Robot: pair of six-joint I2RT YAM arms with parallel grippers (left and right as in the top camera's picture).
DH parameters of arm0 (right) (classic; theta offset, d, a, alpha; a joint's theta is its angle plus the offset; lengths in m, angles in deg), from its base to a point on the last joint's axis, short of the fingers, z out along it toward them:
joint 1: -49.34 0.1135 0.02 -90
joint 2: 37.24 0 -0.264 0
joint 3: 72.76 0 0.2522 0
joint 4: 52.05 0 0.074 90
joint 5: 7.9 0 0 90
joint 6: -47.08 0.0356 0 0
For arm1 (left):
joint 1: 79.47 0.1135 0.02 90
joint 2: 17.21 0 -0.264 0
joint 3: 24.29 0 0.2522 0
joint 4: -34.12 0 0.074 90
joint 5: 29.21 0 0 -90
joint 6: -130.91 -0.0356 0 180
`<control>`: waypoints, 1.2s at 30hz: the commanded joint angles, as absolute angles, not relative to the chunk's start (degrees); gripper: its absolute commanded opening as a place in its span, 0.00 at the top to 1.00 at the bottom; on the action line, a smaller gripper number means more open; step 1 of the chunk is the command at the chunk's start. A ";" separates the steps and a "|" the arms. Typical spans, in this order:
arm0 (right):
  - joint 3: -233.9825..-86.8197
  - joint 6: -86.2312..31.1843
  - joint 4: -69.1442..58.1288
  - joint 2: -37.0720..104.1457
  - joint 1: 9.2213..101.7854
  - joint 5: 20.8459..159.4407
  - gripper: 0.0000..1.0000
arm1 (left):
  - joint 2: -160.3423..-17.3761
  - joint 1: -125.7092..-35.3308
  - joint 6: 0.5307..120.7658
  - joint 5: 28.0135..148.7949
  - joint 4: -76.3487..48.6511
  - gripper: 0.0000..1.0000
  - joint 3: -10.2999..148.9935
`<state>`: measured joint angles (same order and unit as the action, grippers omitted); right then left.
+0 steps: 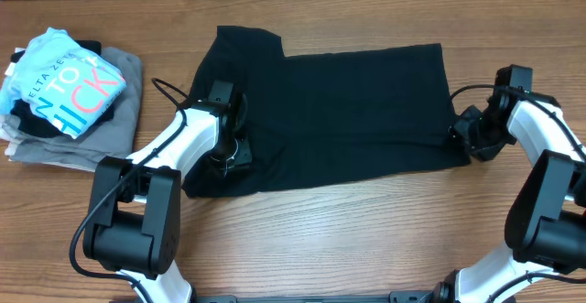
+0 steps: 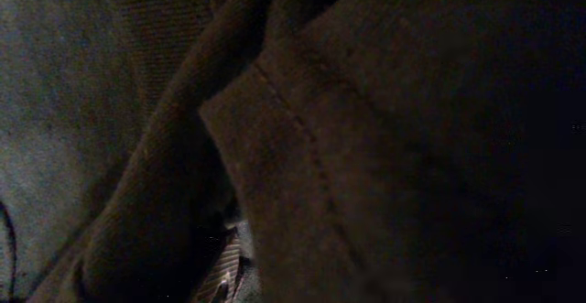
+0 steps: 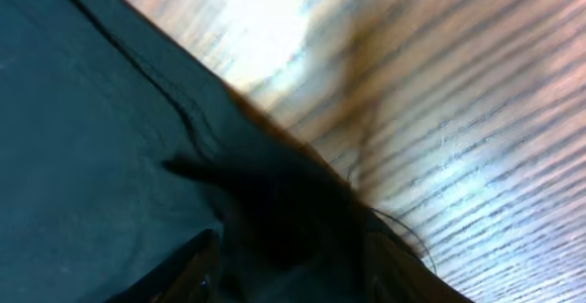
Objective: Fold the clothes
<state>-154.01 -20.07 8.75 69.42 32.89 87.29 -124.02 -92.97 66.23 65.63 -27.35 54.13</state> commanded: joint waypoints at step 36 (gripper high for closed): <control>-153.26 -26.87 7.46 53.15 29.57 99.36 0.14 | -122.11 -85.01 51.35 72.27 -14.06 0.00 75.31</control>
<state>-152.37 -25.05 8.62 53.79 28.87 97.32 -115.32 -89.67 53.86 67.38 -15.96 69.61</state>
